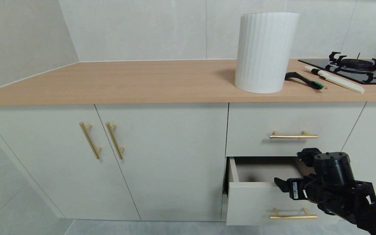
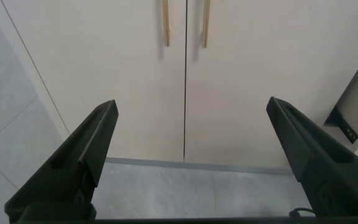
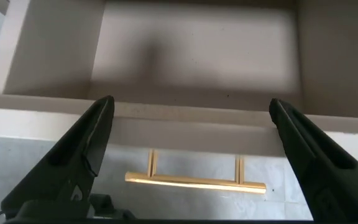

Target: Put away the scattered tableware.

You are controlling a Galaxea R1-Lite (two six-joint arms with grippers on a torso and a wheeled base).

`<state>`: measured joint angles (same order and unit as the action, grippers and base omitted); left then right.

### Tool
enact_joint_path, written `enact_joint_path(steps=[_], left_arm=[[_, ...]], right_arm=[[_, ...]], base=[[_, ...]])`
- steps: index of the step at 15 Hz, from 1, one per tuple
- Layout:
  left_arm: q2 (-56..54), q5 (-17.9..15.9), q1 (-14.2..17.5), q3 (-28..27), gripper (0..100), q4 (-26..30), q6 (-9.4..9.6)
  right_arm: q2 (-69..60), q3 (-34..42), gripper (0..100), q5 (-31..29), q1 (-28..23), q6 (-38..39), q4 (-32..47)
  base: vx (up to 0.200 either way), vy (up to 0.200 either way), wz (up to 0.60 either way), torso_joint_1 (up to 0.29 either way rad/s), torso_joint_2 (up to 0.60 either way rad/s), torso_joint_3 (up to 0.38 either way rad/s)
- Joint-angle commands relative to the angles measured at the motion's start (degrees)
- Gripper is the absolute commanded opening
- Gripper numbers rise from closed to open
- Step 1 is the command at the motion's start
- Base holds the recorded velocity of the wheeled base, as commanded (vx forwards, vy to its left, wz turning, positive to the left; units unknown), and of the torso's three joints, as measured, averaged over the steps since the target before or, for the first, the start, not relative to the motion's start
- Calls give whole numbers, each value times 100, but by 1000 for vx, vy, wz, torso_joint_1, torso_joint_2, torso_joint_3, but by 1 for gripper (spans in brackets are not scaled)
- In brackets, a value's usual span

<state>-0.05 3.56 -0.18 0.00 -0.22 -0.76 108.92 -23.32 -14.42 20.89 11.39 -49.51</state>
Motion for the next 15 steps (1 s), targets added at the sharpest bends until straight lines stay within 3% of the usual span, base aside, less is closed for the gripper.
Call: enact_joint_path(steps=[1, 5, 10, 14, 15], left_arm=[[5, 4, 1, 0, 100, -4, -4], [5, 4, 1, 0, 100, -4, -4], [5, 4, 1, 0, 100, -4, -4], [5, 4, 1, 0, 100, -4, -4], [5, 4, 1, 0, 100, -4, -4]], right_arm=[[76, 12, 100, 10, 2, -5, 55], [59, 29, 100, 10, 2, 22, 29], [252, 73, 100, -157, 2, 136, -912], [296, 214, 100, -131, 20, -58, -569], [68, 196, 100, -122, 20, -93, -165]], base=[[0, 0, 0, 0, 0, 0], [0, 0, 0, 0, 0, 0], [0, 0, 0, 0, 0, 0], [0, 0, 0, 0, 0, 0], [0, 0, 0, 0, 0, 0]])
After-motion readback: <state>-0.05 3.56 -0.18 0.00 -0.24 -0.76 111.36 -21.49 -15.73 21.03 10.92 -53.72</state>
